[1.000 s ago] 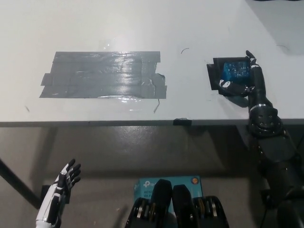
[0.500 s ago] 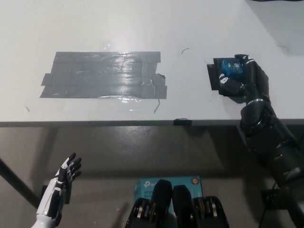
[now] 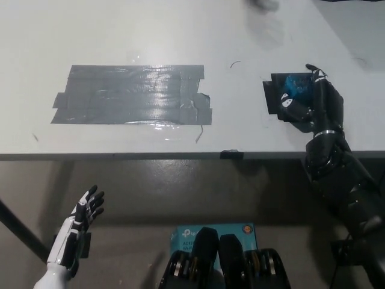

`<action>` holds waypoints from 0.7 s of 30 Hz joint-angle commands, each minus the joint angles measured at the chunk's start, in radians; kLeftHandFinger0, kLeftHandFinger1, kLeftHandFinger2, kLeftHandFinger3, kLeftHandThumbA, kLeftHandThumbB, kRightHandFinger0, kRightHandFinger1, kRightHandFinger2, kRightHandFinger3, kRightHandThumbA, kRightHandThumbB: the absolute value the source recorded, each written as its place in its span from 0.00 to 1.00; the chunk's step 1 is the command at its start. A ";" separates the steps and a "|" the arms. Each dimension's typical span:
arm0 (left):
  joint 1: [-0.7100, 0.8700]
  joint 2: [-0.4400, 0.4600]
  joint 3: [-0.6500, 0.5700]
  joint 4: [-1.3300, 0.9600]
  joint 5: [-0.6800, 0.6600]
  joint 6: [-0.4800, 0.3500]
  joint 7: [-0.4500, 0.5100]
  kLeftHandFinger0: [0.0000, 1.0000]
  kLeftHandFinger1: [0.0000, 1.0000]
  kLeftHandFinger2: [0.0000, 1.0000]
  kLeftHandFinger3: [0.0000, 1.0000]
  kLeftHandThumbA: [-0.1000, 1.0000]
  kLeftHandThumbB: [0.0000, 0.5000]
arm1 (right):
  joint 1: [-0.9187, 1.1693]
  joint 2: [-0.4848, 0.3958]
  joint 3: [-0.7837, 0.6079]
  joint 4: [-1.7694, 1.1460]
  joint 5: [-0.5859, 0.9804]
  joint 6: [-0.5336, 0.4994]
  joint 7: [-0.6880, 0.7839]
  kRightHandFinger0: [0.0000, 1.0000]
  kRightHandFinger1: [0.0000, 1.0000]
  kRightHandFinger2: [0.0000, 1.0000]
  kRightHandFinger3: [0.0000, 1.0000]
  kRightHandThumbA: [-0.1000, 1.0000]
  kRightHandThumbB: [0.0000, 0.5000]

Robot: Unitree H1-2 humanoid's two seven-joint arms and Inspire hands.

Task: A rubick's cube is kept in the black marked spot on the table and the robot uses its right arm to pick it up and hands it to a person

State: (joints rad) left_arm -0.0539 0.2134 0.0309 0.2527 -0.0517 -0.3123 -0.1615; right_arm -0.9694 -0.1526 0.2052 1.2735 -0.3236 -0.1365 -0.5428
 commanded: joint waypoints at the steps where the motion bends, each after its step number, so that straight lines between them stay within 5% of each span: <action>1: -0.010 0.017 0.000 -0.013 0.006 -0.008 -0.006 1.00 1.00 1.00 1.00 1.00 0.48 | -0.004 -0.019 -0.084 -0.104 0.075 -0.093 -0.025 0.00 0.42 0.86 0.87 0.00 0.41; 6: -0.010 0.021 0.000 -0.018 0.008 0.007 -0.006 1.00 1.00 1.00 1.00 1.00 0.49 | 0.005 -0.020 -0.142 -0.259 0.085 -0.158 -0.037 0.02 0.43 0.86 0.91 0.00 0.37; 17: -0.012 0.020 -0.002 -0.014 0.007 -0.005 -0.009 1.00 1.00 1.00 1.00 1.00 0.43 | 0.036 -0.006 -0.161 -0.723 0.027 -0.046 0.015 0.00 0.31 0.74 0.84 0.00 0.36; 21: -0.015 0.020 -0.002 -0.019 0.009 0.005 -0.007 1.00 1.00 1.00 1.00 1.00 0.52 | 0.007 0.011 -0.150 -0.786 0.025 0.015 0.053 0.00 0.33 0.80 0.90 0.00 0.38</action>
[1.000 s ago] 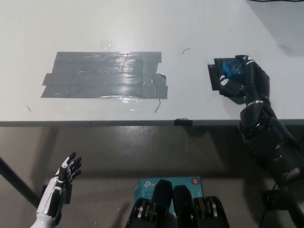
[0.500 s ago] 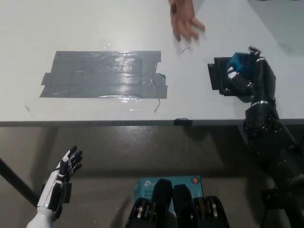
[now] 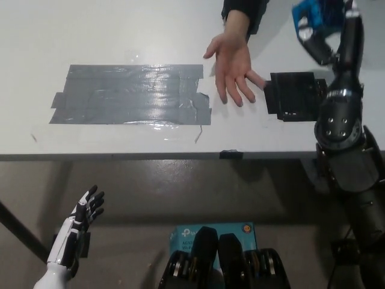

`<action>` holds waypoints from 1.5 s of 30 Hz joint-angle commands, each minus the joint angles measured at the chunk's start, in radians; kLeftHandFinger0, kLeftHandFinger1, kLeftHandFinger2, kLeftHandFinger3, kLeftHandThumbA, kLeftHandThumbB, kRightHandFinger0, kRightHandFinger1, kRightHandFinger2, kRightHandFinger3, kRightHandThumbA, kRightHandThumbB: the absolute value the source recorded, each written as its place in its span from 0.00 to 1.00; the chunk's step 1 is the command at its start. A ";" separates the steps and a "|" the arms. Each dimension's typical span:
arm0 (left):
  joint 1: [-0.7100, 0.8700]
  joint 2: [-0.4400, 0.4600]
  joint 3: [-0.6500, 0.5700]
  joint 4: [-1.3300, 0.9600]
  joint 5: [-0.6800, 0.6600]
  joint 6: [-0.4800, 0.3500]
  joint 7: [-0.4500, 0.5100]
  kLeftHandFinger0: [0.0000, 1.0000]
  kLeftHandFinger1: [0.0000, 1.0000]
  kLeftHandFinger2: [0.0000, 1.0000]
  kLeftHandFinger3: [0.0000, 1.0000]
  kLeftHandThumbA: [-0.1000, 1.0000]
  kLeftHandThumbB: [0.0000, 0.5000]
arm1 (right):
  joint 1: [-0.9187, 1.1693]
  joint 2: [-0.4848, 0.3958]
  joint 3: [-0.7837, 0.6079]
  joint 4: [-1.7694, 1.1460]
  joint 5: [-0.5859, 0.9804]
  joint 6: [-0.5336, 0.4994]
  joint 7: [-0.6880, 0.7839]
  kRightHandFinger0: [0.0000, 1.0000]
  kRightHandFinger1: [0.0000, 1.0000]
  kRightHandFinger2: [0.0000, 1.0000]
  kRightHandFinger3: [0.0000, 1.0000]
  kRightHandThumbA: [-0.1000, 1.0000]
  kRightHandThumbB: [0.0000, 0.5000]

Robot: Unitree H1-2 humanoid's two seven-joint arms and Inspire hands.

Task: A rubick's cube is kept in the black marked spot on the table and the robot uses its right arm to pick it up and hands it to a person

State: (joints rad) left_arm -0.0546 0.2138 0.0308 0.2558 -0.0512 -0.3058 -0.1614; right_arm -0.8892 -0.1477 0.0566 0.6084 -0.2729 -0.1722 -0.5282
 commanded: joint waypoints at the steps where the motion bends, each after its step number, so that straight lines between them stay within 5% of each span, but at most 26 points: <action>1: -0.016 0.019 -0.002 -0.023 0.009 0.001 -0.007 1.00 1.00 1.00 1.00 1.00 0.52 | -0.084 0.008 0.004 -0.118 -0.036 0.066 0.041 0.00 0.33 0.80 0.90 0.00 0.38; 2: -0.016 0.019 -0.002 -0.024 0.009 0.002 -0.007 1.00 1.00 1.00 1.00 1.00 0.51 | -0.091 0.010 0.006 -0.111 -0.040 0.067 0.043 0.06 0.42 0.87 0.94 0.00 0.44; 4: -0.018 0.021 -0.003 -0.028 0.009 0.004 -0.008 1.00 1.00 1.00 1.00 1.00 0.49 | -0.139 0.017 0.017 -0.042 -0.047 0.052 0.042 0.00 0.32 0.81 0.90 0.00 0.36; 9: -0.029 0.020 -0.007 -0.031 0.015 0.012 -0.009 1.00 1.00 1.00 1.00 1.00 0.50 | -0.257 0.045 0.012 0.174 -0.007 0.035 0.056 0.01 0.39 0.85 0.92 0.00 0.34; 20: -0.036 0.031 -0.015 -0.033 0.025 0.017 -0.013 1.00 1.00 1.00 1.00 1.00 0.53 | -0.430 0.099 0.062 0.645 -0.033 -0.089 -0.013 0.00 0.39 0.85 0.90 0.00 0.42; 27: -0.042 0.030 -0.019 -0.041 0.020 0.024 -0.012 1.00 1.00 1.00 1.00 1.00 0.53 | -0.448 0.127 0.029 0.737 0.033 -0.067 0.067 0.00 0.42 0.85 0.85 0.00 0.42; 33: -0.044 0.037 -0.021 -0.052 0.018 0.036 -0.013 1.00 1.00 1.00 1.00 1.00 0.52 | -0.436 0.149 0.054 0.778 0.018 -0.059 0.080 0.00 0.26 0.75 0.81 0.00 0.46; 37: -0.050 0.033 -0.020 -0.048 0.014 0.032 -0.010 1.00 1.00 1.00 1.00 1.00 0.53 | -0.431 0.159 0.066 0.787 0.016 -0.022 0.107 0.00 0.39 0.87 0.95 0.00 0.45; 38: -0.050 0.033 -0.021 -0.052 0.013 0.040 -0.010 1.00 1.00 1.00 1.00 1.00 0.54 | -0.430 0.159 0.079 0.792 0.004 0.003 0.123 0.05 0.50 0.94 1.00 0.00 0.46; 40: -0.050 0.032 -0.021 -0.056 0.011 0.050 -0.011 1.00 1.00 1.00 1.00 1.00 0.54 | -0.427 0.156 0.093 0.796 -0.002 0.017 0.139 0.09 0.53 0.93 1.00 0.00 0.45; 41: -0.052 0.033 -0.021 -0.055 0.009 0.047 -0.014 1.00 1.00 1.00 1.00 1.00 0.52 | -0.428 0.154 0.088 0.796 0.008 0.033 0.167 0.64 1.00 1.00 1.00 0.23 0.62; 42: -0.054 0.033 -0.022 -0.055 0.006 0.043 -0.016 1.00 1.00 1.00 1.00 1.00 0.52 | -0.430 0.152 0.083 0.797 0.022 0.052 0.203 0.86 1.00 1.00 1.00 0.22 0.63; 43: -0.054 0.033 -0.022 -0.055 0.005 0.042 -0.017 1.00 1.00 1.00 1.00 1.00 0.52 | -0.430 0.152 0.082 0.798 0.025 0.056 0.210 0.86 1.00 1.00 1.00 0.22 0.63; 44: -0.056 0.032 -0.021 -0.056 0.005 0.040 -0.015 1.00 1.00 1.00 1.00 1.00 0.52 | -0.433 0.145 0.079 0.802 0.037 0.081 0.273 1.00 1.00 1.00 1.00 0.42 0.74; 45: -0.057 0.033 -0.021 -0.055 0.008 0.034 -0.014 1.00 1.00 1.00 1.00 1.00 0.52 | -0.433 0.142 0.085 0.805 0.032 0.094 0.289 1.00 1.00 1.00 1.00 0.50 0.83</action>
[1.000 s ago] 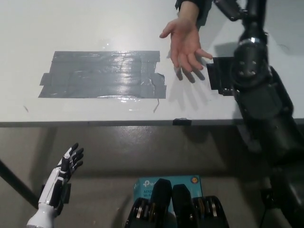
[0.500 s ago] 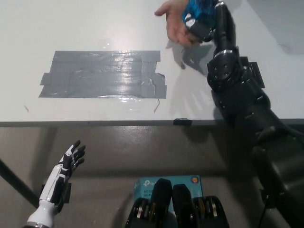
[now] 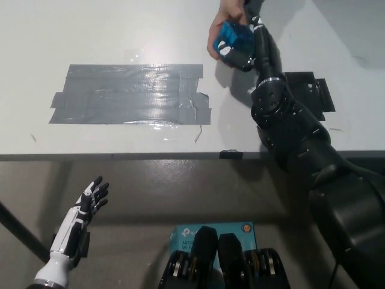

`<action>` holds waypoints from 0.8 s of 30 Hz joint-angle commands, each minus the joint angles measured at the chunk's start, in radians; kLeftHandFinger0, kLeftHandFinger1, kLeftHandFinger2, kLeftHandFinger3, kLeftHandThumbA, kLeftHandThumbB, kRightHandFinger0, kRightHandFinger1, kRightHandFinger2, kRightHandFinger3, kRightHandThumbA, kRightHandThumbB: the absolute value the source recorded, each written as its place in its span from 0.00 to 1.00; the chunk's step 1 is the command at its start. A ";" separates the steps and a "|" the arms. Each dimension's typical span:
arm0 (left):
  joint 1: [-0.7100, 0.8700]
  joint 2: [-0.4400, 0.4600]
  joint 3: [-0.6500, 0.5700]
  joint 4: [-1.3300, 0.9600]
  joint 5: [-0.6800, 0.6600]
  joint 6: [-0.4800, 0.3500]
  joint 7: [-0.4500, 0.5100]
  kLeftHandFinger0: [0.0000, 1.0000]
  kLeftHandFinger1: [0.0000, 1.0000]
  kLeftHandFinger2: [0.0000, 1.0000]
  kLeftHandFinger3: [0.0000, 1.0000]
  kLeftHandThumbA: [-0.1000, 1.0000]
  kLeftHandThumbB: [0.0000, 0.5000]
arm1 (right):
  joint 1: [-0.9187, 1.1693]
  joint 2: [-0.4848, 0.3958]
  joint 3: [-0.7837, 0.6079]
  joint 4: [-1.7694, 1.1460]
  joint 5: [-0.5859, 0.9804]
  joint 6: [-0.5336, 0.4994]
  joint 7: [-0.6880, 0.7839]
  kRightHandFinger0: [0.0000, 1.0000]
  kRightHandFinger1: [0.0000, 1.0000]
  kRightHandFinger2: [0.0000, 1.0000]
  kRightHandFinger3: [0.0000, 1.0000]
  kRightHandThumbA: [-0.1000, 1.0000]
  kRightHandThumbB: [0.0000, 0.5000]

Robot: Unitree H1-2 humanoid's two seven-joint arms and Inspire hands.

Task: A rubick's cube is kept in the black marked spot on the table and the robot uses its right arm to pick it up and hands it to a person

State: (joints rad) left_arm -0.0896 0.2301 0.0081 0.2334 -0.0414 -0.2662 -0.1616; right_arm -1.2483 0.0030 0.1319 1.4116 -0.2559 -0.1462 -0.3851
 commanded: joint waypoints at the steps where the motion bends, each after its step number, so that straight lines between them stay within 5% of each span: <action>1: -0.022 0.017 0.001 -0.032 -0.001 -0.007 -0.013 1.00 1.00 1.00 1.00 1.00 0.52 | -0.074 -0.010 0.013 0.002 0.013 0.071 0.147 1.00 1.00 1.00 1.00 0.53 0.85; 4: -0.029 0.018 0.002 -0.034 0.004 0.001 -0.009 1.00 1.00 1.00 1.00 1.00 0.55 | -0.069 -0.022 0.010 -0.001 0.020 0.070 0.171 1.00 1.00 1.00 1.00 0.67 0.89; 12: -0.045 0.020 0.000 -0.023 0.011 0.006 -0.009 1.00 1.00 1.00 1.00 1.00 0.54 | -0.078 -0.043 0.019 -0.009 0.016 0.101 0.219 1.00 1.00 1.00 1.00 0.74 1.00; 14: -0.045 0.020 0.000 -0.021 0.009 0.002 -0.009 1.00 1.00 1.00 1.00 1.00 0.50 | -0.077 -0.043 0.023 -0.013 0.013 0.101 0.217 1.00 1.00 1.00 1.00 0.82 1.00; 21: -0.062 0.015 -0.006 -0.021 0.017 0.012 -0.006 1.00 1.00 1.00 1.00 1.00 0.48 | -0.078 -0.088 0.009 -0.111 0.020 0.015 0.183 1.00 1.00 1.00 1.00 0.86 1.00; 24: -0.083 0.016 -0.003 -0.016 0.012 0.018 -0.006 1.00 1.00 1.00 1.00 1.00 0.53 | -0.054 -0.138 0.008 -0.256 0.010 -0.020 0.190 1.00 1.00 1.00 1.00 0.88 0.95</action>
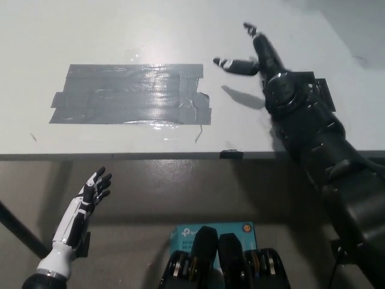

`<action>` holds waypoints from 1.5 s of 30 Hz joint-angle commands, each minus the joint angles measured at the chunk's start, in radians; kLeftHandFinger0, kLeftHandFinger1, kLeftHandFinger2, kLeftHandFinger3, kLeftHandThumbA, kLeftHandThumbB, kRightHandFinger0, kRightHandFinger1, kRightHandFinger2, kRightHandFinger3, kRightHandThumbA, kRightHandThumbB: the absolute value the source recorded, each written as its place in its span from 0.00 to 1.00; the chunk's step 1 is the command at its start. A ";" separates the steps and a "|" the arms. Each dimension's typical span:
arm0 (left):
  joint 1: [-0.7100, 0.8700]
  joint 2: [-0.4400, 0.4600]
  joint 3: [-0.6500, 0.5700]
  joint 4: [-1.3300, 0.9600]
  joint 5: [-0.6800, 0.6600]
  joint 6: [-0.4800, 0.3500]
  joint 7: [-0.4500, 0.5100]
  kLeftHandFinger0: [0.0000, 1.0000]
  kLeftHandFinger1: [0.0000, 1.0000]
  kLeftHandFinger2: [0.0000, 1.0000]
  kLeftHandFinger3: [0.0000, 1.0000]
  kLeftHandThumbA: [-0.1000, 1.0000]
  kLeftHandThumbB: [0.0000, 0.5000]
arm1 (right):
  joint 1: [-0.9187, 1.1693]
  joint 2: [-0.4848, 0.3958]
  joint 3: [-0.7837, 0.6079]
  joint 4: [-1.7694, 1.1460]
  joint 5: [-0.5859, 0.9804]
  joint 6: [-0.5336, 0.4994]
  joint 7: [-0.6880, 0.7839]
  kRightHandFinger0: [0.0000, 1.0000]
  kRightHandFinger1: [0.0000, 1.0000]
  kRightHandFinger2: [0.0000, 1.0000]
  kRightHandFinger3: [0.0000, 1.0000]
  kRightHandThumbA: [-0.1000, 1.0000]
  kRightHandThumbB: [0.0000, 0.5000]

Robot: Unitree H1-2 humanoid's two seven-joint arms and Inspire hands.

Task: A rubick's cube is kept in the black marked spot on the table and the robot uses its right arm to pick it up and hands it to a person

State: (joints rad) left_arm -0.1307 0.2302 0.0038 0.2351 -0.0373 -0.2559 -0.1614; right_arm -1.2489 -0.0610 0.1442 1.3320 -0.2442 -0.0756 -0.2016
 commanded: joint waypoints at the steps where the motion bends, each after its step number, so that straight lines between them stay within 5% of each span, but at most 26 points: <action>1: -0.048 0.017 0.002 -0.019 0.006 0.009 -0.008 1.00 1.00 1.00 1.00 1.00 0.51 | -0.032 -0.093 -0.012 -0.262 0.004 -0.083 0.025 1.00 1.00 1.00 1.00 0.87 0.93; 6: -0.079 0.022 0.007 -0.014 -0.002 0.013 -0.012 1.00 1.00 1.00 1.00 1.00 0.50 | 0.173 -0.201 -0.045 -0.904 0.016 0.086 0.138 1.00 1.00 1.00 1.00 0.89 0.91; 8: -0.092 0.023 0.009 -0.005 -0.004 0.007 -0.010 1.00 1.00 1.00 1.00 1.00 0.48 | 0.281 -0.239 -0.071 -1.152 0.052 0.135 0.180 1.00 1.00 1.00 1.00 0.93 0.97; 9: -0.102 0.023 0.011 0.004 -0.007 0.004 -0.011 1.00 1.00 1.00 1.00 1.00 0.48 | 0.356 -0.264 -0.088 -1.303 0.071 0.166 0.201 1.00 1.00 1.00 1.00 0.93 0.92; 17: -0.131 0.018 0.004 0.033 -0.009 0.004 -0.018 1.00 1.00 1.00 1.00 1.00 0.46 | 0.729 -0.313 -0.164 -1.813 0.210 0.167 0.202 1.00 1.00 1.00 1.00 0.92 0.92; 18: -0.128 0.016 0.003 0.036 -0.012 0.003 -0.020 1.00 1.00 1.00 1.00 1.00 0.46 | 0.834 -0.316 -0.165 -1.889 0.290 0.142 0.197 1.00 1.00 1.00 1.00 0.89 0.84; 23: -0.101 0.011 0.003 0.035 -0.011 0.001 -0.018 1.00 1.00 1.00 1.00 1.00 0.43 | 1.061 -0.296 -0.146 -1.946 0.307 0.023 0.163 1.00 1.00 1.00 1.00 0.94 0.74; 28: -0.063 0.005 0.001 0.031 -0.005 -0.014 -0.012 1.00 1.00 1.00 1.00 1.00 0.39 | 1.171 -0.257 -0.119 -1.895 0.305 -0.050 0.148 1.00 1.00 1.00 1.00 0.99 0.79; 36: -0.032 -0.003 -0.004 0.033 0.009 -0.021 -0.003 1.00 1.00 1.00 1.00 1.00 0.38 | 1.260 -0.192 -0.096 -1.655 0.325 -0.172 0.155 1.00 1.00 1.00 1.00 0.95 0.60; 40: -0.014 -0.003 -0.005 0.028 0.002 -0.019 -0.010 1.00 1.00 1.00 1.00 1.00 0.39 | 1.261 -0.175 -0.104 -1.522 0.304 -0.207 0.159 1.00 1.00 1.00 1.00 0.96 0.67; 45: 0.010 -0.005 -0.011 0.021 0.008 -0.014 -0.010 1.00 1.00 1.00 1.00 1.00 0.43 | 1.259 -0.162 -0.107 -1.317 0.307 -0.241 0.186 1.00 1.00 1.00 1.00 0.91 0.61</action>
State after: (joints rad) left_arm -0.1397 0.2195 0.0000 0.2889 -0.0380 -0.2533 -0.1614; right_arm 0.0133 -0.2177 0.0678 -0.0641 -0.0417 -0.1522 -0.0812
